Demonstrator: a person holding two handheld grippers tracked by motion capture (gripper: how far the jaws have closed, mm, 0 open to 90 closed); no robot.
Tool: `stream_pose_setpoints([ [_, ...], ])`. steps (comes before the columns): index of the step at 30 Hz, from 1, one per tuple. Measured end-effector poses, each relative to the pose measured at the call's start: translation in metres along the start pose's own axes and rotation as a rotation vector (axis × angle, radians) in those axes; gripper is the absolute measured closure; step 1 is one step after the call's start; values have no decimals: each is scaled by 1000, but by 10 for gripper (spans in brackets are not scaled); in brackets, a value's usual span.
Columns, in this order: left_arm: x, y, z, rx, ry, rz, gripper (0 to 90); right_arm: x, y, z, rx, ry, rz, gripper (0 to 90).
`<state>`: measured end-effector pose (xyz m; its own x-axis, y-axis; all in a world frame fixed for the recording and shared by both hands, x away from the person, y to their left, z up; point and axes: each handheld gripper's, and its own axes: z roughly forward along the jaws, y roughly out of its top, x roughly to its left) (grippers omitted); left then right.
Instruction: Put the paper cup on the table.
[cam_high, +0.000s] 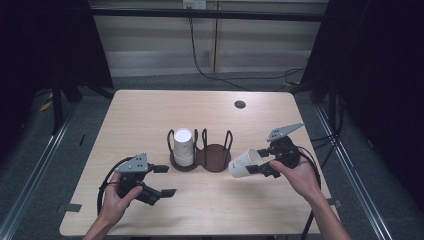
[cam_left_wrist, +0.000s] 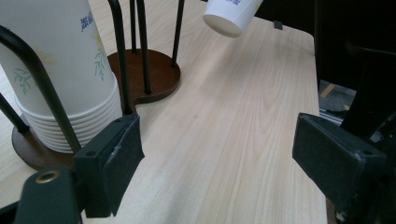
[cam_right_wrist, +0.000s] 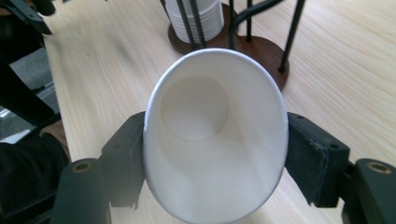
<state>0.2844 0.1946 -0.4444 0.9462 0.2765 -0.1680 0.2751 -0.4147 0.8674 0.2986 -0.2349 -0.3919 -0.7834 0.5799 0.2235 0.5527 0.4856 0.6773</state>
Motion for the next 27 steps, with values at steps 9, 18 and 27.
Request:
stream_pose_setpoints([
  [9, 1, -1, -1, 2, 2, 0, 161, -8, 6, -6, 50, -43, 6, 285],
  [18, 1, -1, -2, 13, 7, 6, 160, -19, 9, -4, 103, -95, 11, 280],
  [27, 1, -1, 0, 21, 6, 16, 161, -29, 12, -1, 191, -153, 60, 273],
])
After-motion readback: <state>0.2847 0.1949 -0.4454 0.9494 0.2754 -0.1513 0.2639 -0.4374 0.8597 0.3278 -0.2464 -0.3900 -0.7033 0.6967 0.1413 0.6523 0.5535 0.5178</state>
